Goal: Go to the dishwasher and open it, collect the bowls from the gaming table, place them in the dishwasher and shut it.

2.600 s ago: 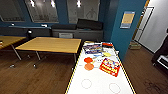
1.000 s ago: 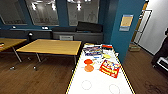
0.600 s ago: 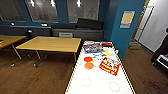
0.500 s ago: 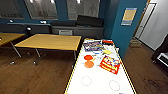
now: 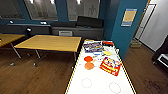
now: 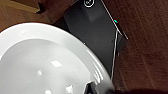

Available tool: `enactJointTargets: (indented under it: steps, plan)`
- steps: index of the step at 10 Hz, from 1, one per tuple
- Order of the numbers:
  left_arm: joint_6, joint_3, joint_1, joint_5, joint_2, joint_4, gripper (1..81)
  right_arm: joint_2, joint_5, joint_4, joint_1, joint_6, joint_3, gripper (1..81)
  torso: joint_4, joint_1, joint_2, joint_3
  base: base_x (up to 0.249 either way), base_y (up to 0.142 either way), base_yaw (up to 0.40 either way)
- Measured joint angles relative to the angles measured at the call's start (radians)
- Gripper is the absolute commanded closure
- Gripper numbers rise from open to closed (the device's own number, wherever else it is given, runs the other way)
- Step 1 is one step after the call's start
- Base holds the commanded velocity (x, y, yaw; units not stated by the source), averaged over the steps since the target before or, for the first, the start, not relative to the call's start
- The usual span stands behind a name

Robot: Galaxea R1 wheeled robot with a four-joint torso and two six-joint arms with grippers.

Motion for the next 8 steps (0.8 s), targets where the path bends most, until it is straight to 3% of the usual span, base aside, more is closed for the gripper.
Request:
enactJointTargets:
  steps: [2, 5, 8]
  plan:
    - [0.001, -0.05, 0.007, -0.001, 0.024, 0.0, 81.1, 0.001, 0.001, -0.001, -0.002, 0.0, -0.004, 81.1, 0.0, -0.001, 0.0, 0.047, 0.0, 0.0, 0.0]
    - [0.022, -0.102, 0.011, 0.0, 0.055, 0.006, 81.1, 0.022, -0.002, -0.003, -0.01, 0.0, -0.043, 81.1, 0.0, -0.002, 0.0, 0.055, 0.0, 0.0, 0.0]
    - [0.024, -0.102, 0.022, -0.008, 0.068, 0.016, 81.1, 0.068, -0.002, -0.013, -0.015, 0.0, -0.108, 81.1, 0.0, -0.003, 0.0, 0.056, 0.0, 0.0, 0.0]
